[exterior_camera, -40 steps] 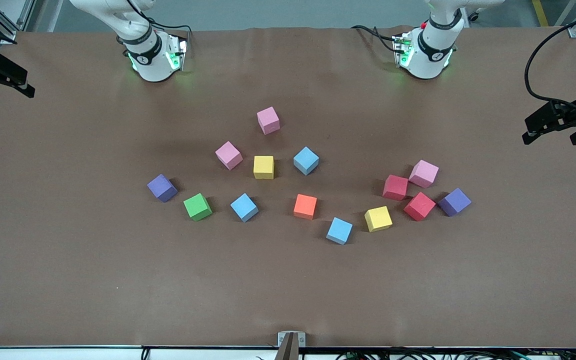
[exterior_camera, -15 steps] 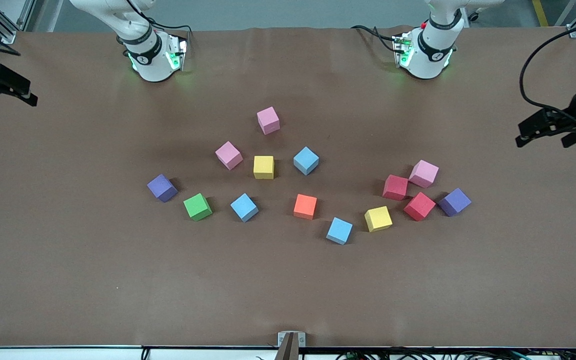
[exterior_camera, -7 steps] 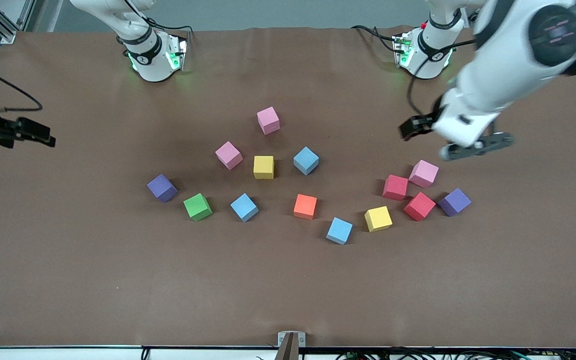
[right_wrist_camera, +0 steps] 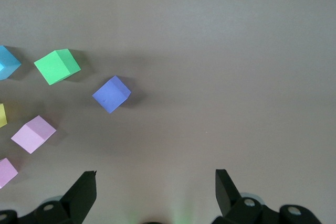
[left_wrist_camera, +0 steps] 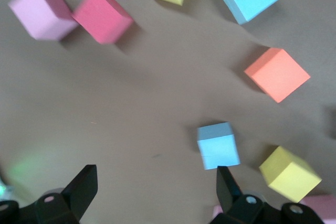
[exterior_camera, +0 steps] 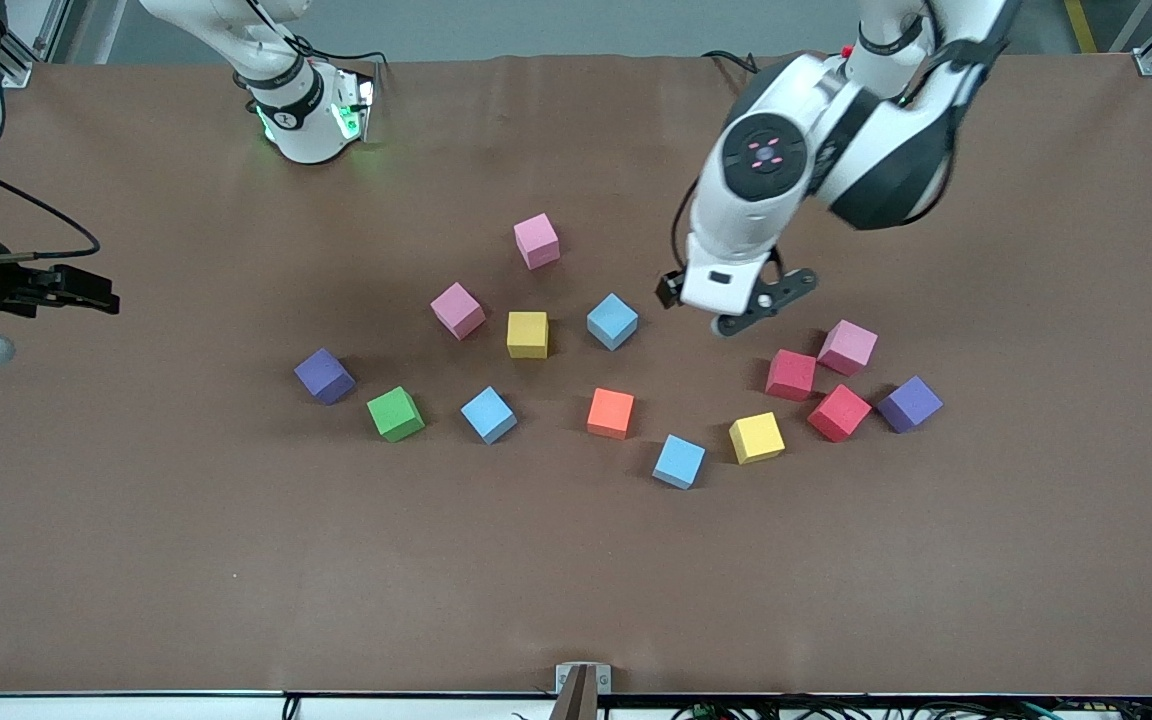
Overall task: Arrange 11 blocks into digit 3
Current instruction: 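Grasp the blue block with the left gripper while the right gripper reaches pink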
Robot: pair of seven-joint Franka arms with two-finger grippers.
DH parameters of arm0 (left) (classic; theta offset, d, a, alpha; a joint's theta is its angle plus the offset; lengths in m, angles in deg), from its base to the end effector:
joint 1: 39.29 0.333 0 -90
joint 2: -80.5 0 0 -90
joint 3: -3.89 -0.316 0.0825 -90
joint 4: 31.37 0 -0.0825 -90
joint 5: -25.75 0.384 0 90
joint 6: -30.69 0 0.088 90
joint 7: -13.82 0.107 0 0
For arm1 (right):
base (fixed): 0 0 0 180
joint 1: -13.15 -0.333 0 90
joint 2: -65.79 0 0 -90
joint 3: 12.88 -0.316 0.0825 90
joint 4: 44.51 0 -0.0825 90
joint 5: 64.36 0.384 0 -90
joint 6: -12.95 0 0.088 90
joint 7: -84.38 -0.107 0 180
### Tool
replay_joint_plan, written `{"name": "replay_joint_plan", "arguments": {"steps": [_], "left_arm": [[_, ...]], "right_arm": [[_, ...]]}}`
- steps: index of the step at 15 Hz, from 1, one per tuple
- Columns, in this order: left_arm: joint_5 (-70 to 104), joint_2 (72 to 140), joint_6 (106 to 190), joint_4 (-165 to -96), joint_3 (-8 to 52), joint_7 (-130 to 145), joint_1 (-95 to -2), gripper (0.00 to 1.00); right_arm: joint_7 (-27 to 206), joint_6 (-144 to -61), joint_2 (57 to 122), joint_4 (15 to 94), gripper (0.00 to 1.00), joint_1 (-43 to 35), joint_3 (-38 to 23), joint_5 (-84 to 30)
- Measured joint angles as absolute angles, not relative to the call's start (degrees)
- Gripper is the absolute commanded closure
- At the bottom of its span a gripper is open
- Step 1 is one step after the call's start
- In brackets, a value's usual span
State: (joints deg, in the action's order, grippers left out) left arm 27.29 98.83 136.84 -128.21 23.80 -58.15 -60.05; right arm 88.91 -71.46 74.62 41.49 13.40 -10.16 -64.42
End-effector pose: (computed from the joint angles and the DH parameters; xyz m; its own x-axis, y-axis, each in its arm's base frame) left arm 0.4905 -0.3942 0.4096 0.8450 0.5208 -0.1212 0.5108 -0.8533 -0.1052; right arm 0.5861 -0.0285 0.5614 0.9831 0.0272 -0.1808 0.0266 -0.9996 -0.0060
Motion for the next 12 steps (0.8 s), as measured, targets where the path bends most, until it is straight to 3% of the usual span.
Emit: {"name": "replay_joint_plan", "arguments": {"steps": [5,9,12], "left_arm": [[32.2,107.9,150.1,-129.6,23.8,-72.9,-65.3,0.0],[32.3,109.6,158.6,-132.3,23.8,-74.5,-67.1,0.0],[32.3,110.5,160.3,-134.1,23.8,-75.8,-67.7,0.0]], "right_arm": [[72.7,-67.7,73.2,42.8,0.0,11.5,-10.6,-58.6],[54.1,-67.8,66.2,49.1,0.0,5.4,-11.1,-55.9],[43.2,-71.1,59.6,57.2,0.0,1.4,-11.3,-55.4]]}}
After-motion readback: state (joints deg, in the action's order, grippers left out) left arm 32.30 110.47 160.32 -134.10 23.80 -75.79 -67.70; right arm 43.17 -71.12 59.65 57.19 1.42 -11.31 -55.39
